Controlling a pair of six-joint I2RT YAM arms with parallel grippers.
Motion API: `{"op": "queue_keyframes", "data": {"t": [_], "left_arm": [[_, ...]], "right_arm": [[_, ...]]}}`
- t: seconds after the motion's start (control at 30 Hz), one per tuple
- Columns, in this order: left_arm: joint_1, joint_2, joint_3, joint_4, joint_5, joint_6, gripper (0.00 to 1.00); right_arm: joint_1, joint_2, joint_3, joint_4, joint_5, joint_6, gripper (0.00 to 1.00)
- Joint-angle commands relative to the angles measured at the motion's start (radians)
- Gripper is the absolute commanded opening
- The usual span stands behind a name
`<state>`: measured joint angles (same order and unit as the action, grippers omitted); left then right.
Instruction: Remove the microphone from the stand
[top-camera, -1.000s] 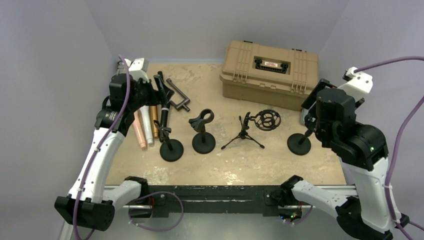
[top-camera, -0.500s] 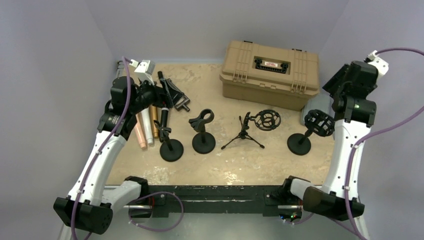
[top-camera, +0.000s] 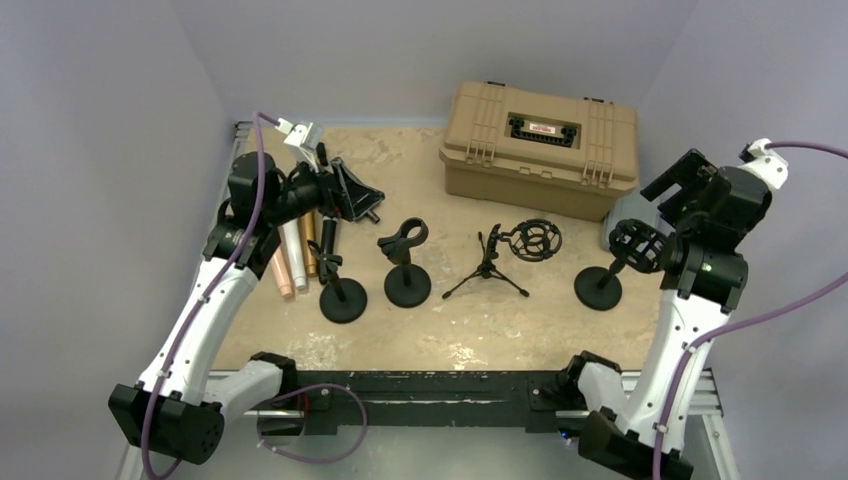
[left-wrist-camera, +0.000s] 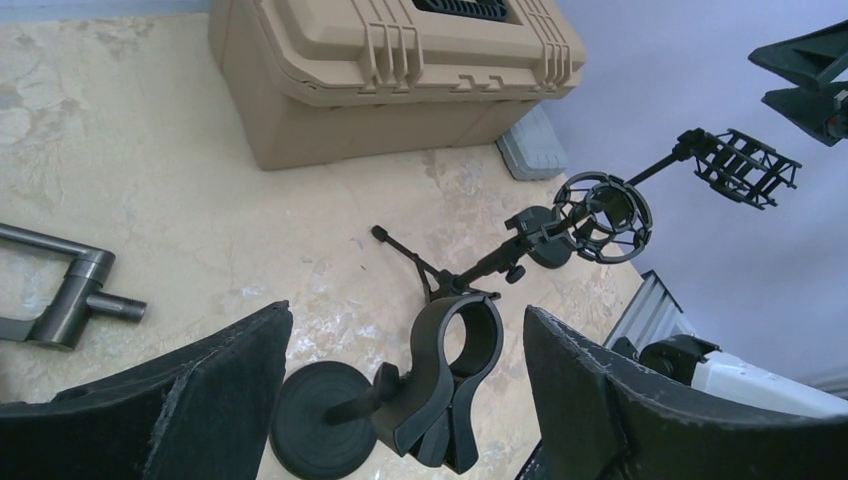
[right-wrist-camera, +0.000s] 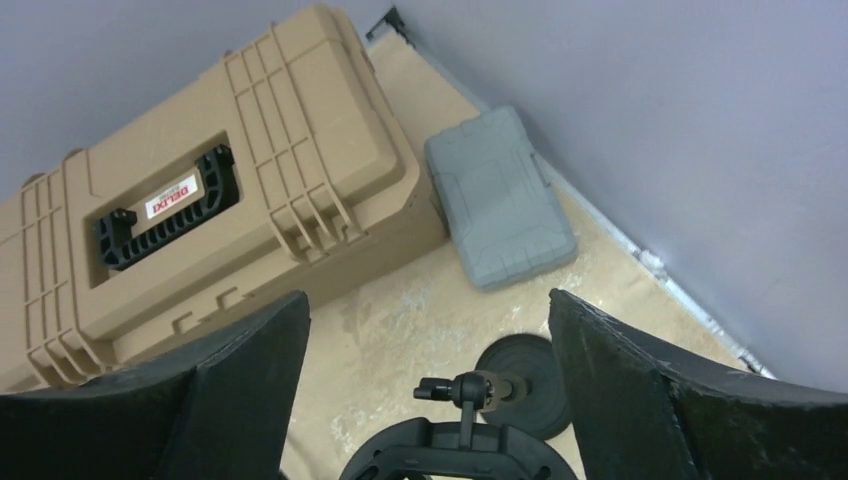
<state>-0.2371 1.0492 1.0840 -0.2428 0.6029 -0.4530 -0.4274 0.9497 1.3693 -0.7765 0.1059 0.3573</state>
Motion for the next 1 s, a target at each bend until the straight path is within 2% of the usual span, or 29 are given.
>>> {"op": "queue_keyframes", "data": {"t": [0.0, 0.07, 0.27, 0.4, 0.6, 0.7, 0.83, 0.97], "left_arm": [[-0.015, -0.023, -0.015, 0.063, 0.029, 0.003, 0.83], [-0.017, -0.022, -0.014, 0.062, 0.032, 0.004, 0.83], [-0.032, -0.024, -0.021, 0.06, 0.026, 0.013, 0.83], [-0.051, -0.012, -0.014, 0.044, 0.022, 0.027, 0.83], [-0.064, -0.013, -0.01, 0.027, 0.015, 0.04, 0.83], [-0.068, -0.012, -0.009, 0.027, 0.015, 0.04, 0.83], [-0.073, -0.008, -0.007, 0.022, 0.018, 0.036, 0.83], [-0.078, -0.008, 0.0, 0.016, 0.027, 0.039, 0.83]], "right_arm": [[-0.003, -0.044, -0.041, 0.064, 0.042, 0.032, 0.92], [-0.002, -0.069, -0.085, 0.097, 0.049, 0.074, 0.98], [-0.005, -0.122, -0.191, 0.159, 0.03, 0.202, 0.99], [-0.018, -0.088, -0.207, 0.167, 0.008, 0.199, 0.99], [-0.022, -0.033, -0.207, 0.158, -0.16, 0.142, 0.95], [-0.022, -0.027, -0.208, 0.15, -0.19, 0.117, 0.95], [-0.022, 0.015, -0.166, 0.076, -0.238, 0.142, 0.96], [-0.022, -0.007, -0.167, 0.083, -0.251, 0.184, 0.97]]}}
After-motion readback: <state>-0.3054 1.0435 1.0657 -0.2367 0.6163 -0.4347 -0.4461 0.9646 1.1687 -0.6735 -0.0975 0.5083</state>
